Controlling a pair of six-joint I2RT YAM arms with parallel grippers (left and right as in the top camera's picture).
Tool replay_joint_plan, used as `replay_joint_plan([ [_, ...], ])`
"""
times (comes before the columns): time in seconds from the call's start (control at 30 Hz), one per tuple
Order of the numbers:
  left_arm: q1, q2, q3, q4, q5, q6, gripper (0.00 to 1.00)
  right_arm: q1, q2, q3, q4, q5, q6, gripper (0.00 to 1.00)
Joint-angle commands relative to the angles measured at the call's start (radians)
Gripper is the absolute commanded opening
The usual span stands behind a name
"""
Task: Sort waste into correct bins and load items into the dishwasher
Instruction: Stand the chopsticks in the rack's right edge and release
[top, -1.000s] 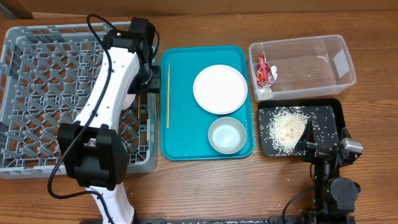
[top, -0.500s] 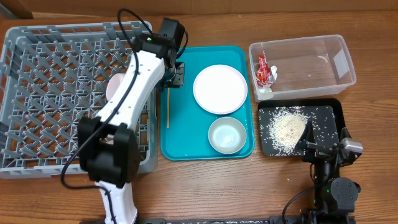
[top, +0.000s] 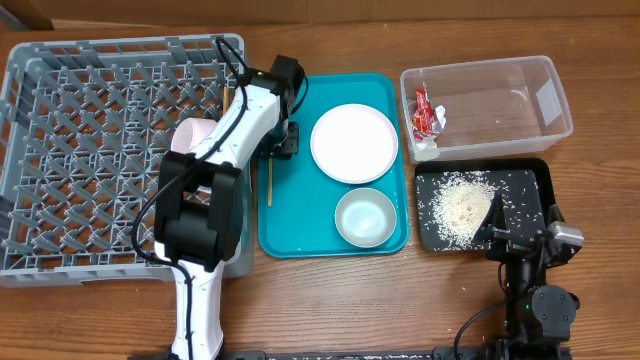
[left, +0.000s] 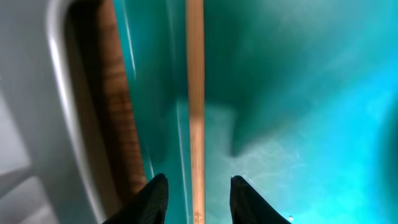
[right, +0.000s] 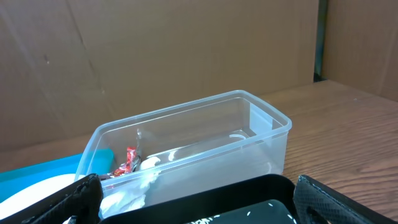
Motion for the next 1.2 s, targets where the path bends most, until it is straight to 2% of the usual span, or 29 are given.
replay_joint_plan([
  [0.0,-0.008,0.056,-0.002,-0.003,-0.016,-0.04,0.31,-0.005,-0.012,-0.011,0.006,0.005,0.002,1.0],
  [0.13,-0.008,0.043,0.006,-0.021,0.039,-0.04,0.07,-0.005,-0.012,-0.011,0.006,0.005,0.002,1.0],
  [0.17,-0.008,0.029,0.015,-0.028,0.052,-0.04,0.05,-0.005,-0.012,-0.011,0.006,0.005,0.002,1.0],
  [0.33,-0.003,-0.088,0.078,-0.067,0.098,-0.047,0.04,-0.005,-0.012,-0.011,0.006,0.005,0.002,1.0],
  [0.5,0.032,-0.283,0.113,-0.094,0.082,0.033,0.04,-0.005,-0.012,-0.011,0.006,0.005,0.002,1.0],
  [0.7,0.076,-0.321,0.106,-0.203,-0.048,0.09,0.06,-0.005,-0.012,-0.011,0.006,0.005,0.002,1.0],
  [0.97,0.093,-0.229,0.068,-0.222,-0.077,0.091,0.09,-0.005,-0.012,-0.011,0.006,0.005,0.002,1.0],
  [1.1,0.093,-0.229,0.08,-0.216,-0.078,0.04,0.28,-0.005,-0.012,-0.011,0.006,0.005,0.002,1.0],
  [1.17,0.089,-0.24,0.115,-0.226,-0.06,0.023,0.44,-0.005,-0.012,-0.011,0.006,0.005,0.002,1.0],
])
